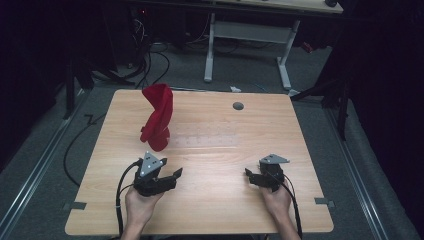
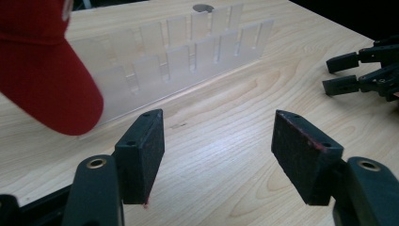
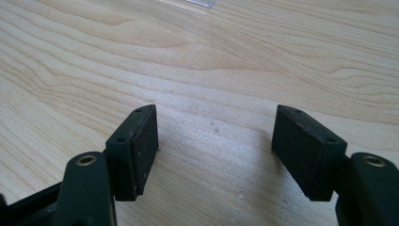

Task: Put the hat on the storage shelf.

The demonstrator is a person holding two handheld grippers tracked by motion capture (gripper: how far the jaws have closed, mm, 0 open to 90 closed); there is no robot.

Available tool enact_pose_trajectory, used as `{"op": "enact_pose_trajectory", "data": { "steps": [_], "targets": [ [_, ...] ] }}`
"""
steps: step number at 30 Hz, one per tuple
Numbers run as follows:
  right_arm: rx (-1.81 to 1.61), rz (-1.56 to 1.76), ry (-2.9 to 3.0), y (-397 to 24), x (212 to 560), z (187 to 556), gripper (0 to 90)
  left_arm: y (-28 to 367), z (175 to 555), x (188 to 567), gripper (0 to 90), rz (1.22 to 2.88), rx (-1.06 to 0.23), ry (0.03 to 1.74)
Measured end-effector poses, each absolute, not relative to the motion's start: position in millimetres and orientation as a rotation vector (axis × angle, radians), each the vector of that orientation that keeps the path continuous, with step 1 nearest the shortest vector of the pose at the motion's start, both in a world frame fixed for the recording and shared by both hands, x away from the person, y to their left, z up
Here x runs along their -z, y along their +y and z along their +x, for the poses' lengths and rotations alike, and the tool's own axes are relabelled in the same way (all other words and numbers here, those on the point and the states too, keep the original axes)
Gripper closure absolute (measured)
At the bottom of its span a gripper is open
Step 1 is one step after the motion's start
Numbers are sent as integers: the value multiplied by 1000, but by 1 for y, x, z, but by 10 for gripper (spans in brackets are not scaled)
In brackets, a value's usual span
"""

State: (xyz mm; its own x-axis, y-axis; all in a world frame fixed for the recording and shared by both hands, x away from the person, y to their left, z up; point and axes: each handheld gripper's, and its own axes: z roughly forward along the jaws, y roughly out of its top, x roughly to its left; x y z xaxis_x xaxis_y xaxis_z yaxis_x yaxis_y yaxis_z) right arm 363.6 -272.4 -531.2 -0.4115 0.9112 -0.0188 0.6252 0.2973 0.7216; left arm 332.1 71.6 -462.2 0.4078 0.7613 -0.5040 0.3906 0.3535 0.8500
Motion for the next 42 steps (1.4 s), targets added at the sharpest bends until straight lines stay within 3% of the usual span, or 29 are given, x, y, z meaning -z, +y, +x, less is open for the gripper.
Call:
{"op": "enact_pose_trajectory", "data": {
  "steps": [26,42],
  "targets": [
    [-899,1372,2143,-272,531,363,322,43,335,484,328,1365,-258,1207],
    [-898,1374,2141,-272,531,364,323,26,353,518,318,1431,-304,1238]
  ]
}}
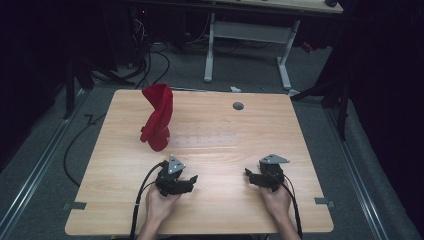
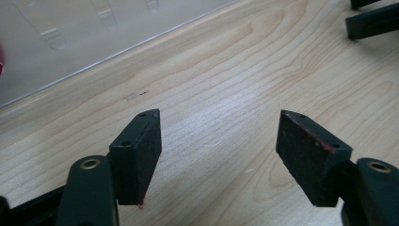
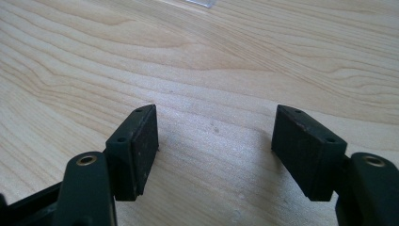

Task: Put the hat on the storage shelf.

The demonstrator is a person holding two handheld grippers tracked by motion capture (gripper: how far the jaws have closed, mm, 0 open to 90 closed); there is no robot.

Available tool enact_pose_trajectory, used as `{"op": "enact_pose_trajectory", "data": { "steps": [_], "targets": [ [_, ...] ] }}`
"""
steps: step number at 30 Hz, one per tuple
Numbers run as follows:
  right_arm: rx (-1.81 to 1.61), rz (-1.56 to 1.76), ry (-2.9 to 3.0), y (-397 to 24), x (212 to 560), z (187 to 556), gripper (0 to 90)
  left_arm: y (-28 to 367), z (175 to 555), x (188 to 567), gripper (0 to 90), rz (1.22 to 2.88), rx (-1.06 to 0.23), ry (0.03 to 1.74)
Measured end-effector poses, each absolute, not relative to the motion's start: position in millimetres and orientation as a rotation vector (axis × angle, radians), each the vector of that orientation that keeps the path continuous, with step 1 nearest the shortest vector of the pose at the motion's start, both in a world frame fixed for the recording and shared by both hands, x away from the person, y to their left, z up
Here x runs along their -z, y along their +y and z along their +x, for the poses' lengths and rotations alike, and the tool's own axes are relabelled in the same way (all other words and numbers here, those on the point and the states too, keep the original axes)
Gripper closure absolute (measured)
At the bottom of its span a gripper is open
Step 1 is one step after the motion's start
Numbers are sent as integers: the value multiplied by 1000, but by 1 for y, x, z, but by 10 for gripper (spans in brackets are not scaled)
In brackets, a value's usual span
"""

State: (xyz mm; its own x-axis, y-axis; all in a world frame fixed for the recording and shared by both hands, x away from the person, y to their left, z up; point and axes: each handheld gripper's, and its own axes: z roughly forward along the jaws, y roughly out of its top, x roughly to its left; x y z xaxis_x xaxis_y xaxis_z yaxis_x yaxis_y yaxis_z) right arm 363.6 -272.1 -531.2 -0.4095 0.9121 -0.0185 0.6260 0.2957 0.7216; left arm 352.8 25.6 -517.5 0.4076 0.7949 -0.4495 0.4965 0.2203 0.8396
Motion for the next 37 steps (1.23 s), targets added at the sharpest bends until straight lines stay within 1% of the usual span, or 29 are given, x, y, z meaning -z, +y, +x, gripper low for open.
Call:
{"op": "enact_pose_trajectory", "data": {
  "steps": [2,4,9,12,17,24,29,37],
  "targets": [
    [-898,1373,2141,-272,531,364,323,24,355,520,318,1432,-309,1239],
    [-897,1374,2141,-272,531,364,323,24,357,523,318,1440,-348,1235],
    [-897,1374,2141,-272,531,364,323,27,365,526,319,1416,-395,1250],
    [-898,1372,2141,-272,531,364,323,30,371,527,319,1387,-399,1274],
    [-897,1373,2141,-272,531,364,323,30,376,535,319,1423,-447,1279],
    [-897,1373,2141,-272,531,364,323,30,381,544,313,1460,-480,1314],
    [-898,1371,2142,-272,531,364,323,32,384,546,290,1410,-417,1326],
    [-898,1372,2142,-272,531,364,323,32,384,546,291,1416,-423,1322]
  ]
}}
